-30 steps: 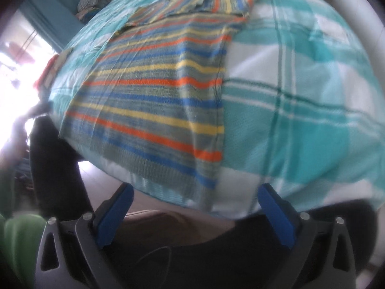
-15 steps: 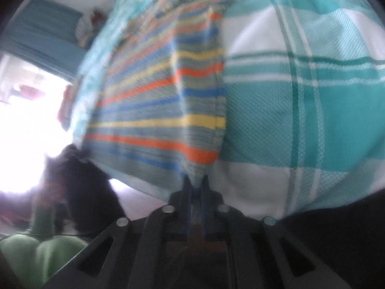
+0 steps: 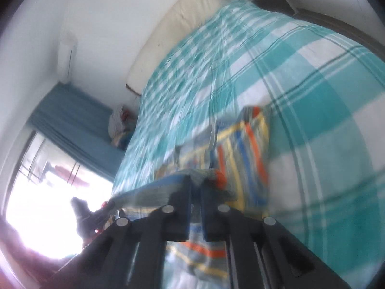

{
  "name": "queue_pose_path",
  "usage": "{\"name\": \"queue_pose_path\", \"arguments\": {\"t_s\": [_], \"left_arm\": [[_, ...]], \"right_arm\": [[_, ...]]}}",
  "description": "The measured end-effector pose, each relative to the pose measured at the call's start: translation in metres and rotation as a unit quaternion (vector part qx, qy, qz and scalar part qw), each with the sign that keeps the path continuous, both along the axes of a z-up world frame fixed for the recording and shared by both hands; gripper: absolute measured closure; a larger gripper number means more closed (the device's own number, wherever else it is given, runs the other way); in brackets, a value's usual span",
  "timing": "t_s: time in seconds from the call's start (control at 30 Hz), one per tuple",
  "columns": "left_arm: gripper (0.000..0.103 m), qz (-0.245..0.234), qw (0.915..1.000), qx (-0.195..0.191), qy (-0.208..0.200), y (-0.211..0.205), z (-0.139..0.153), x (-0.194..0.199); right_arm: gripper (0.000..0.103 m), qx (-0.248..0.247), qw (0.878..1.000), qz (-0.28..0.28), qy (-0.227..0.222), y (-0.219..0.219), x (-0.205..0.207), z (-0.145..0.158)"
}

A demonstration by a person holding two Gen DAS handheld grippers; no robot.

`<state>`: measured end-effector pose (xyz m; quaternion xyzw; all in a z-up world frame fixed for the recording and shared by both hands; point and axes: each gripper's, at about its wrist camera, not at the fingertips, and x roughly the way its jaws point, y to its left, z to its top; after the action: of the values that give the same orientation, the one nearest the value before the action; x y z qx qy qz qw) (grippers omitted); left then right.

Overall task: Fold small clothes
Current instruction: 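Lift the hem with both grippers and fold it over toward the collar, then open both grippers and withdraw them from the folded sweater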

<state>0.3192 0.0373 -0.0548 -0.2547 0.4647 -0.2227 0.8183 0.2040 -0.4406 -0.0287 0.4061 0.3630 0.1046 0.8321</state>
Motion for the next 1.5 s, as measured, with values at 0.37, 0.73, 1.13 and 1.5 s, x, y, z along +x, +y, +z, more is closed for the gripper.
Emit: {"name": "queue_pose_path", "arguments": {"t_s": [0.37,0.73,1.13,1.5], "left_arm": [[0.023,-0.056,0.9944,0.089,0.007,0.017,-0.043,-0.064],[0.099,-0.115,0.9709,0.21,-0.005,-0.016,-0.056,-0.097],[0.034,-0.066,0.9679,0.241,-0.025,-0.003,-0.047,-0.12],[0.011,-0.05,0.9387,0.31,-0.143,-0.042,-0.029,-0.202]], "right_arm": [[0.06,-0.135,0.983,0.099,0.071,0.011,-0.039,-0.017],[0.1,-0.202,0.957,0.168,0.125,0.044,-0.078,-0.05],[0.062,-0.256,0.951,0.128,0.116,0.031,-0.096,-0.047],[0.037,-0.433,0.897,0.019,0.089,0.058,-0.143,-0.009]]}}
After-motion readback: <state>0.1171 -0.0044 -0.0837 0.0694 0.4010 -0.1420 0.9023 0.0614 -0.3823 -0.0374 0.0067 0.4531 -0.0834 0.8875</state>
